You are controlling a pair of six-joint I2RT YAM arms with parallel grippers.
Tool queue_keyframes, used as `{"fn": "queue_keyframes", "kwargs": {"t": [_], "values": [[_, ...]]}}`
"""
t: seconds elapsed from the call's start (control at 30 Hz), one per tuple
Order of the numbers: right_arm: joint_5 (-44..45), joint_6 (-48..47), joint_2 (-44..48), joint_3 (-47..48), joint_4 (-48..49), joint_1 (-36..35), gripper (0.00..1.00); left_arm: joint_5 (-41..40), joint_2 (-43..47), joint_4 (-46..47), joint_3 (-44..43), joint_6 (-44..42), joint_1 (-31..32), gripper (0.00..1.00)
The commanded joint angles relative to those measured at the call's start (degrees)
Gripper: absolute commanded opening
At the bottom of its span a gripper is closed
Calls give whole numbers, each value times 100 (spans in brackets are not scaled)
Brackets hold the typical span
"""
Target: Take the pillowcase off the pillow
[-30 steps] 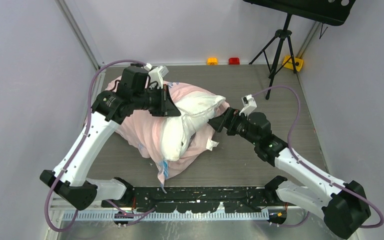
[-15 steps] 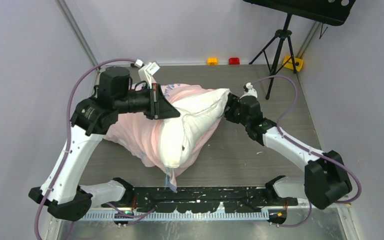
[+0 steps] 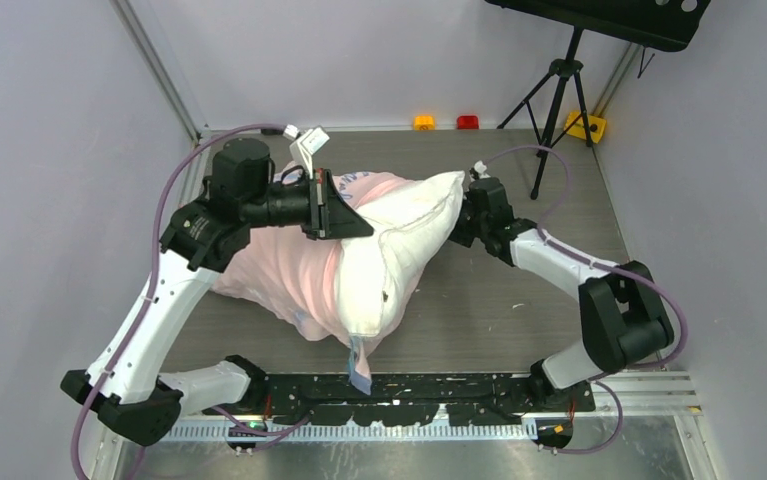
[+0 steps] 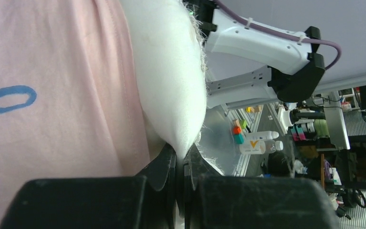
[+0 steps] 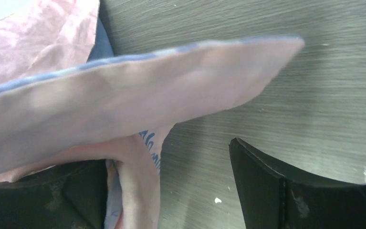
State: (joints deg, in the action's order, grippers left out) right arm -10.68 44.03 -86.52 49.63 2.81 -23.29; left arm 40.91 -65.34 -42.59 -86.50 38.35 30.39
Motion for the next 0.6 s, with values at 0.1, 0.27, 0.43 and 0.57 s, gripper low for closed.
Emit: {"fn": "queue_keyframes", "kwargs": {"t": [0.1,0.27,0.43,0.57], "values": [[485,-374,1263,802,-2125,512,93,-139,-153,765,346,-291,33,0],[418,-44,1776,1159,-3286,1101,96,-327,-321,1167,695,-266,33,0],[546,503,2414,1372,-3956,1591,100,-361,-707,1523,768,-205,67,0],[445,821,3197,1219,-3970,1609,100,-546,-1160,1747,660,-192,110,0]]}}
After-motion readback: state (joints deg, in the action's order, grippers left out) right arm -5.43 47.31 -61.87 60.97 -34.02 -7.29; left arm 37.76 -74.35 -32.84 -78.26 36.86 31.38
